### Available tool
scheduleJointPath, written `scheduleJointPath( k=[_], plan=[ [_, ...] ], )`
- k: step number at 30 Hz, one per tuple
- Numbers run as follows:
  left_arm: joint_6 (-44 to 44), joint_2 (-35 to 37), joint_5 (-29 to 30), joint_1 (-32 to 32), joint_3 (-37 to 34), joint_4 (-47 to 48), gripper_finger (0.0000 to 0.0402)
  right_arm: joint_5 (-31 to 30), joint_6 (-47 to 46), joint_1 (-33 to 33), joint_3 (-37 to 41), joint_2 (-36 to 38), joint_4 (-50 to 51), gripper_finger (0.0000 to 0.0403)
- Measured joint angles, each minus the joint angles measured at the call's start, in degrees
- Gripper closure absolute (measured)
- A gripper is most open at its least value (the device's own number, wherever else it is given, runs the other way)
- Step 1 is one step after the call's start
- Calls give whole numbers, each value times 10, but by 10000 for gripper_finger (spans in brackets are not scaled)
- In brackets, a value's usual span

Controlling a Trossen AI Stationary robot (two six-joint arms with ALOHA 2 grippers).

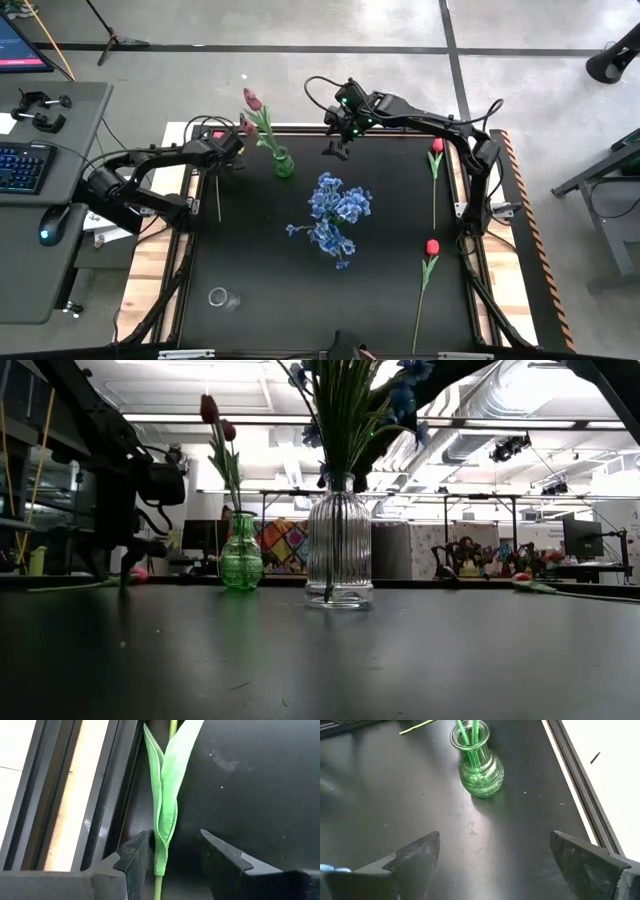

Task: Sort flowers into vase by color
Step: Put the top left red tulip into the left transparent vase

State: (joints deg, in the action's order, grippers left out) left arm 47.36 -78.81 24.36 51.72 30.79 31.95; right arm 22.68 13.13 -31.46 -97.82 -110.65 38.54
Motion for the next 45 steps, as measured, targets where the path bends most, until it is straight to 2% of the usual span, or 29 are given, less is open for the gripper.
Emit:
scheduleJointPath(
  k=[11,14,20,24,30,37,39,41,45],
  plan=[
    [-26,0,-10,-5,0,-1,247,0,0,0,0,0,0,37],
    [-43,-6,-17,-5,0,-1,276,0,0,0,0,0,-1,37],
    [-57,-4,-36,-4,2,3,388,0,0,0,0,0,-2,37],
    [-80,26,-73,-5,16,30,389,0,0,0,0,0,-2,37],
    [-137,125,-74,-6,53,24,399,0,0,0,0,0,-2,37],
    [-185,291,-115,-46,84,66,401,0,-2,0,0,0,-2,37],
    [-170,342,-95,-61,97,94,401,0,-2,0,0,0,-2,37],
    [-157,387,-49,-74,113,108,401,0,-2,0,0,0,-2,37],
    [-165,453,7,-92,159,71,401,0,-2,0,0,0,-3,37]
  ],
)
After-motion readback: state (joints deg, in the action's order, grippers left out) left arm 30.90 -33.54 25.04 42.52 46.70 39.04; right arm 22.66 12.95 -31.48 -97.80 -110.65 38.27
